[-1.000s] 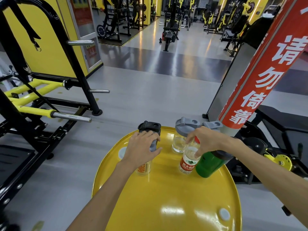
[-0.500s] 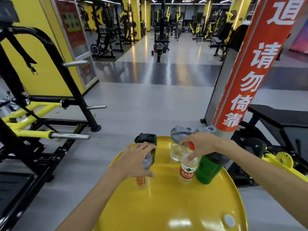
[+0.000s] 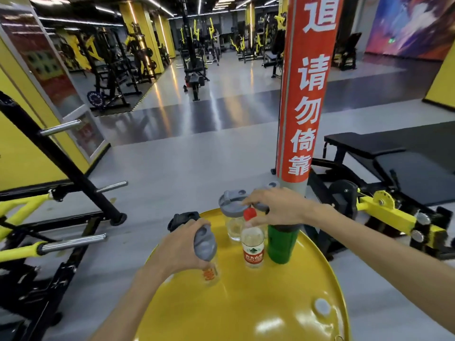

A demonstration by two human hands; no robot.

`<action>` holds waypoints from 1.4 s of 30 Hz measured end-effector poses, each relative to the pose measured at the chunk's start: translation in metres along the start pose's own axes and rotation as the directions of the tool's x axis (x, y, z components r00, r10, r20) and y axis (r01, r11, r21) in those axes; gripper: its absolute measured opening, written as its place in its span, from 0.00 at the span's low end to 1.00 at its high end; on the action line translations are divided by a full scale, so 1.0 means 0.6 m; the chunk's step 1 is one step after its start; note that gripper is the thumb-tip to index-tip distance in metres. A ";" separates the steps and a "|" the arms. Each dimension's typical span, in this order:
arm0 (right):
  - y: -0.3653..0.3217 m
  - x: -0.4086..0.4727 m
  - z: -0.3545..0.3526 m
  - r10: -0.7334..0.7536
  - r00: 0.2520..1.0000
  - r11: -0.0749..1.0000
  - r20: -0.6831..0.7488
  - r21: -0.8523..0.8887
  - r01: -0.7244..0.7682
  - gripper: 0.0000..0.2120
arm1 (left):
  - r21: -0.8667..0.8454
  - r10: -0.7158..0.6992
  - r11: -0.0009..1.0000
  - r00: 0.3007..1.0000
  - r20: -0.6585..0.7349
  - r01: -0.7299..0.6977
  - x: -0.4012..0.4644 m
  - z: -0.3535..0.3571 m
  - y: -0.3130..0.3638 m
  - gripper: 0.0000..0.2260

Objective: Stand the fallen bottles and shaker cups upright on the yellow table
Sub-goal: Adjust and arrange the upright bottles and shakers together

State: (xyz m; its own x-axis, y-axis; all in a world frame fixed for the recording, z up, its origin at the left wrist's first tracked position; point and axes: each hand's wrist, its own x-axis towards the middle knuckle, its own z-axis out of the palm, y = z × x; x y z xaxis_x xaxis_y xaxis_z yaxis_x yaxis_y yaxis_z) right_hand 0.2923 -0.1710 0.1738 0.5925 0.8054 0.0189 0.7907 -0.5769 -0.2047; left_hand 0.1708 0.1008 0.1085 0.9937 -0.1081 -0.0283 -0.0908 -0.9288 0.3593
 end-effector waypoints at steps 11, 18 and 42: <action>0.016 -0.005 0.027 0.014 1.000 0.999 -0.019 0.049 -0.013 0.30 | 0.083 -0.020 0.996 0.999 -0.027 0.022 0.059 0.029 0.091 0.41; 0.019 0.009 0.050 0.003 1.000 1.000 0.009 0.023 -0.004 0.30 | 0.094 -0.098 0.990 0.994 -0.044 0.102 0.059 0.045 0.094 0.43; 0.024 0.010 0.058 -0.048 0.999 0.995 -0.020 0.091 0.049 0.29 | -0.255 -0.213 0.941 0.975 0.061 0.222 0.053 -0.004 -0.134 0.49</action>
State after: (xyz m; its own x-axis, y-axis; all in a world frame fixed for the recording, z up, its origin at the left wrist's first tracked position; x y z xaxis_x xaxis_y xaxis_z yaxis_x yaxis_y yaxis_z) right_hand 0.3018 -0.1697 0.1366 0.5570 0.8292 0.0479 0.8017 -0.5216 -0.2920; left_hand 0.2099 0.1729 0.0812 0.9843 0.0709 -0.1614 0.1516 -0.8076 0.5699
